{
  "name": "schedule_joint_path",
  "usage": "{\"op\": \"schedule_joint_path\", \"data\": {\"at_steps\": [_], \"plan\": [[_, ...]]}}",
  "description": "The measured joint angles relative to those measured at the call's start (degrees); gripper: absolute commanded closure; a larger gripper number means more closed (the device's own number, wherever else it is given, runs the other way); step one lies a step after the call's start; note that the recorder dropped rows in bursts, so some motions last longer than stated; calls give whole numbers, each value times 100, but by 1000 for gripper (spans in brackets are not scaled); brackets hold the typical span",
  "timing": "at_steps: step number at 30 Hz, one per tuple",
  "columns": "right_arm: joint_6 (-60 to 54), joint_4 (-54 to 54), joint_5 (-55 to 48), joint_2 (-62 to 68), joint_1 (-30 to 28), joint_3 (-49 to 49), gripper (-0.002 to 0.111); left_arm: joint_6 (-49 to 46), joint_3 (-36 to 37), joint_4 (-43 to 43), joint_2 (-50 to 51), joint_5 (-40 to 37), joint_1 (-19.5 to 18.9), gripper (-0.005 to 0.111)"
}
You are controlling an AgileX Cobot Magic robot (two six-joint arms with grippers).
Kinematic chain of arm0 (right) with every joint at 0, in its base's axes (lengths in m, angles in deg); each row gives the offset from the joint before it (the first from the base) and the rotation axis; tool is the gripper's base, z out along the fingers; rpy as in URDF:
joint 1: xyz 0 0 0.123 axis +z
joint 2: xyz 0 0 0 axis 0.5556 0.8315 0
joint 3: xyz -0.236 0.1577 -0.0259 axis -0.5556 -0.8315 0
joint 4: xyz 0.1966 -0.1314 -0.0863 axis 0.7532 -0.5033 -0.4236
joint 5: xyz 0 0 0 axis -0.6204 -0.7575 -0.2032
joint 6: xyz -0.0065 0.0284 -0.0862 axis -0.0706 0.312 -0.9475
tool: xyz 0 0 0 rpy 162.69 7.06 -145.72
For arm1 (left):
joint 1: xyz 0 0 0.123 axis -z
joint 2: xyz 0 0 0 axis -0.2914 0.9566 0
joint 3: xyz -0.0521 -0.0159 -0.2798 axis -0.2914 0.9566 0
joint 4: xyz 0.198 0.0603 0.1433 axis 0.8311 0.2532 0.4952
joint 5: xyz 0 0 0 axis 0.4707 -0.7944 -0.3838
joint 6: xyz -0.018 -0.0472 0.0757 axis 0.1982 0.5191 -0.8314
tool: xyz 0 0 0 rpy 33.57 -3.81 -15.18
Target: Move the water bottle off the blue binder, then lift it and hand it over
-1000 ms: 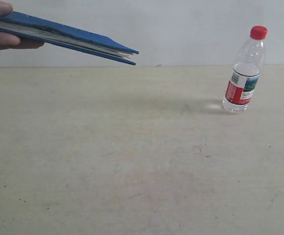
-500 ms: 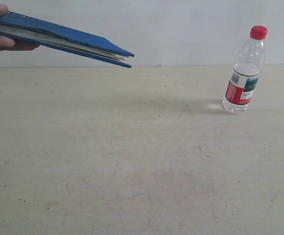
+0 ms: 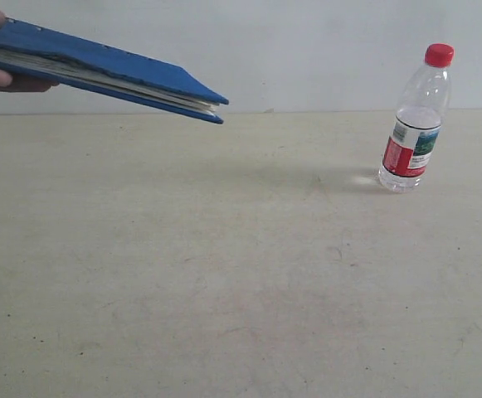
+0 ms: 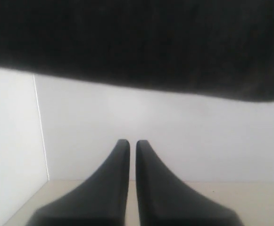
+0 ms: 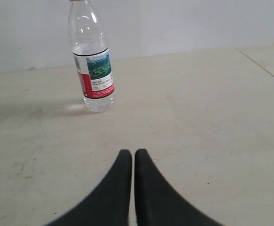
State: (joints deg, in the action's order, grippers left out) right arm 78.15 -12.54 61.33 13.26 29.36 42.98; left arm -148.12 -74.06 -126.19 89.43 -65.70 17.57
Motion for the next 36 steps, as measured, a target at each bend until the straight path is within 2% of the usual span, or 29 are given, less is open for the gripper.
{"op": "schedule_joint_path", "data": {"at_steps": [8,29,31,33,34,36], "plan": [[-10,0,-98,0,474,0,108,0,0,0,0,0,0,102],[-10,0,-109,0,499,0,108,0,0,35,-61,-57,0,102],[-10,0,-109,0,499,0,108,118,0,399,-189,-153,-21,102],[-10,0,-109,0,499,0,108,767,-24,1089,-220,-270,-63,102],[-10,0,-109,0,499,0,108,1398,-24,1680,-230,-316,-66,102],[-10,0,-109,0,499,0,108,3360,22,3356,-242,-347,-89,102]]}}
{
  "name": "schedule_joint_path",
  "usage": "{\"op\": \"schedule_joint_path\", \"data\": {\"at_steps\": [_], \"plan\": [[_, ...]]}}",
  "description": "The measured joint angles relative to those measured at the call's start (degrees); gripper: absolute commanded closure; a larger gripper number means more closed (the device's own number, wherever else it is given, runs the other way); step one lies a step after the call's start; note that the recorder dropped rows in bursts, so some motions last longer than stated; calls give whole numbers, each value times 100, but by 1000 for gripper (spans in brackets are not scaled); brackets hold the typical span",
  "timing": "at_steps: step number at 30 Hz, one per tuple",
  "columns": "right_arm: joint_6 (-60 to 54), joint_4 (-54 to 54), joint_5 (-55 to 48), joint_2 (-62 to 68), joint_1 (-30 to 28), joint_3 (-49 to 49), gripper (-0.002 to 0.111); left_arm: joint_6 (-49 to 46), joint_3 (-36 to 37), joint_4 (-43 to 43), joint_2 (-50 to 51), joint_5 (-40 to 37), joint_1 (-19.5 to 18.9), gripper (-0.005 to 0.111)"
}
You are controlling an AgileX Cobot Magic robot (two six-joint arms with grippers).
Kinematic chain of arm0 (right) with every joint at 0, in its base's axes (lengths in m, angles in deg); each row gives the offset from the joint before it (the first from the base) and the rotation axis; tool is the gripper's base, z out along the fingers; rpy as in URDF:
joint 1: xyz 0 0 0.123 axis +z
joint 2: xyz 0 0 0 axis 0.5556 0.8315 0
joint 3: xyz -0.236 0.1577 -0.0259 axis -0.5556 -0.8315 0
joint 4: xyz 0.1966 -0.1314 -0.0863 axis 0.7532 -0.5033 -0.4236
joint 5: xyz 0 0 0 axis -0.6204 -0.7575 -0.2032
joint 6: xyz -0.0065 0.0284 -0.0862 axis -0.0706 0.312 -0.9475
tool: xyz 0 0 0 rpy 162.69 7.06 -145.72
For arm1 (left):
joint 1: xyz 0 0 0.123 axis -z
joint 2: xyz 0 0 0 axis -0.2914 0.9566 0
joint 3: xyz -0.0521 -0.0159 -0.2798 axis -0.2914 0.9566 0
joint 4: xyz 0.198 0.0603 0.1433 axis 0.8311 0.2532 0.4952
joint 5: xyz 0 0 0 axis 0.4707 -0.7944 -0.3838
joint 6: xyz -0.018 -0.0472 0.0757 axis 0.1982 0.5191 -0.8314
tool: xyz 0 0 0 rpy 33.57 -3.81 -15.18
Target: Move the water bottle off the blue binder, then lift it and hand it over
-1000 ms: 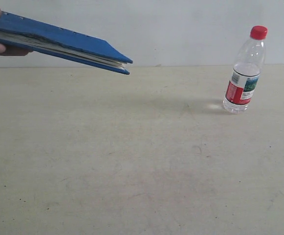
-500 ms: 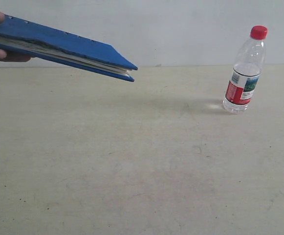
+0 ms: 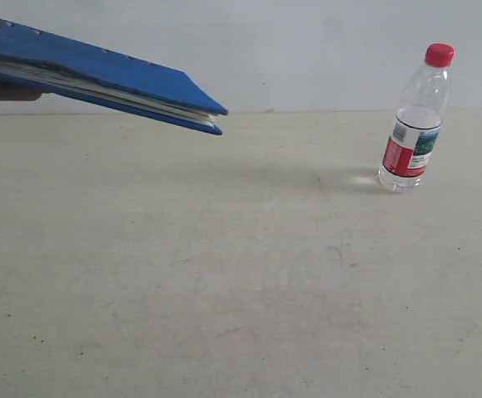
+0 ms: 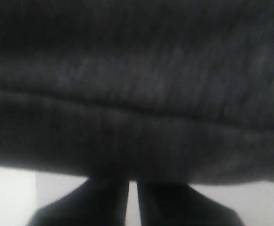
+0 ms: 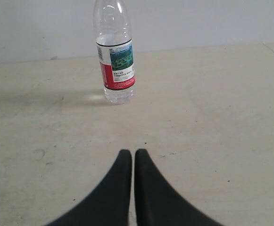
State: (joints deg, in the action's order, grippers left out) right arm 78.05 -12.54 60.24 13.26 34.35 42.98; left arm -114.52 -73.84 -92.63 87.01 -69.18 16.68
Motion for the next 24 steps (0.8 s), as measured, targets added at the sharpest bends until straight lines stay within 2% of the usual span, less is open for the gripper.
{"op": "schedule_joint_path", "data": {"at_steps": [1,3,5,6,8,12,14,24], "plan": [[0,0,0,0,0,0,108,1001,82,781,-11,29,-6,102],[0,0,0,0,0,0,108,3678,369,2545,-11,101,-31,102],[0,0,0,0,0,0,108,5831,716,3690,-11,59,-31,102],[0,0,0,0,0,0,108,6703,909,4132,-11,-52,-31,102],[0,0,-10,0,0,0,108,7542,1083,4639,-11,-712,-46,102],[0,0,-21,0,0,0,108,7603,1161,5150,-11,-2985,-114,102],[0,0,-21,0,0,0,108,7507,1192,5186,-11,-3645,-114,102],[0,0,-21,0,0,0,108,7393,1192,5282,-11,-3951,-114,102]]}}
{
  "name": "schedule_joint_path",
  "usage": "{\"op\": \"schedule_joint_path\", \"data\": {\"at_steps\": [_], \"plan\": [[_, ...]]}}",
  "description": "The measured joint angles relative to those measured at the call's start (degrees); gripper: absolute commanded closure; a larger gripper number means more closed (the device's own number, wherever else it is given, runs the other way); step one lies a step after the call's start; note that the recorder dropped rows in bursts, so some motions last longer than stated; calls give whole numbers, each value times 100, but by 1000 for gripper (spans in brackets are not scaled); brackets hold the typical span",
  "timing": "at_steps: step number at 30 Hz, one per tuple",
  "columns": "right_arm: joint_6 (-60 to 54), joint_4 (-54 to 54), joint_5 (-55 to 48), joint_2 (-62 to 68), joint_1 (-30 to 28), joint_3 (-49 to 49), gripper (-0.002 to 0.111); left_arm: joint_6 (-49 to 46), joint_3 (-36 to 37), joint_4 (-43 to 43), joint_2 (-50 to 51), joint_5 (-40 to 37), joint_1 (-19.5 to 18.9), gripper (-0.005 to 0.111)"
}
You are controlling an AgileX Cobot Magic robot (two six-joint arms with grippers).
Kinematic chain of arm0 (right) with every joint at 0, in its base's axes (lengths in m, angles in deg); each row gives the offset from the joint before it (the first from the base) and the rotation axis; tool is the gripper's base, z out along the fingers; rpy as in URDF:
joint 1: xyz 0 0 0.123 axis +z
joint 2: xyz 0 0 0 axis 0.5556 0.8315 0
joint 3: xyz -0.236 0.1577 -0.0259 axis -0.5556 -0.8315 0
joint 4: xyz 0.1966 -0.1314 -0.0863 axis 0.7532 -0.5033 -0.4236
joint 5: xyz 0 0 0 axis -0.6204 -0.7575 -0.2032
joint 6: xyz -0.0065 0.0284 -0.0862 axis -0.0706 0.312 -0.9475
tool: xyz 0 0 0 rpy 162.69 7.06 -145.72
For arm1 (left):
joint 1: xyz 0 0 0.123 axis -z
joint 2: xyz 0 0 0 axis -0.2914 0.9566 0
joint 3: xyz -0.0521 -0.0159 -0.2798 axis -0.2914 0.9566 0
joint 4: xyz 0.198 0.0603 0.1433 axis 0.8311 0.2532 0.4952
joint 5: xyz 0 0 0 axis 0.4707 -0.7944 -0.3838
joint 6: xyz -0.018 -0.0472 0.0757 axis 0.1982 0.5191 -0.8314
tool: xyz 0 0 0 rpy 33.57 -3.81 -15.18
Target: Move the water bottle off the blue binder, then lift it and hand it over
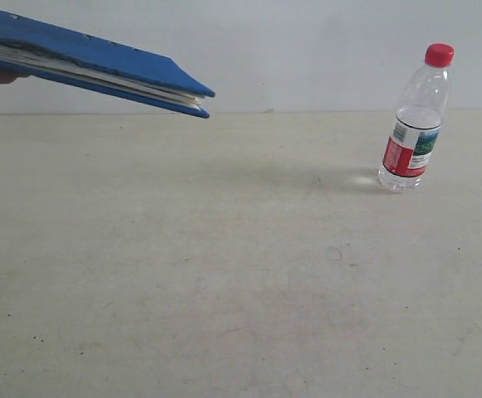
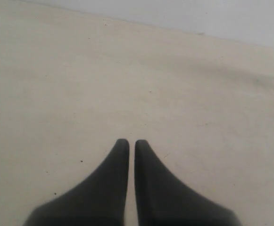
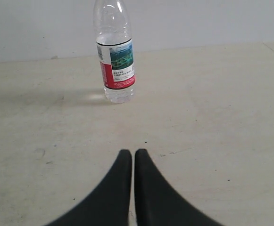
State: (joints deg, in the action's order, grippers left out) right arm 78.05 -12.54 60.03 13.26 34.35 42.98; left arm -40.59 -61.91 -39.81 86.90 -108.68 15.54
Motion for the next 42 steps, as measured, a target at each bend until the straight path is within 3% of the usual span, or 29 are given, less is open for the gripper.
{"op": "schedule_joint_path", "data": {"at_steps": [3,5,6,7,9,11,19,42], "plan": [[0,0,0,0,0,0,108,28,0,170,0,422,0,102],[0,10,0,0,0,0,108,355,0,596,0,1116,0,102],[0,10,0,0,0,0,108,730,0,871,0,1411,0,102],[0,10,0,0,0,0,108,1834,-12,1713,0,1613,0,102],[0,10,0,0,0,0,108,2994,-12,2658,0,1161,0,102],[0,10,0,0,0,0,108,3035,-12,2882,0,684,0,102],[0,20,0,0,0,0,108,2500,-12,2231,0,27,0,102],[0,20,0,0,0,0,108,2445,-12,2207,0,27,0,102]]}}
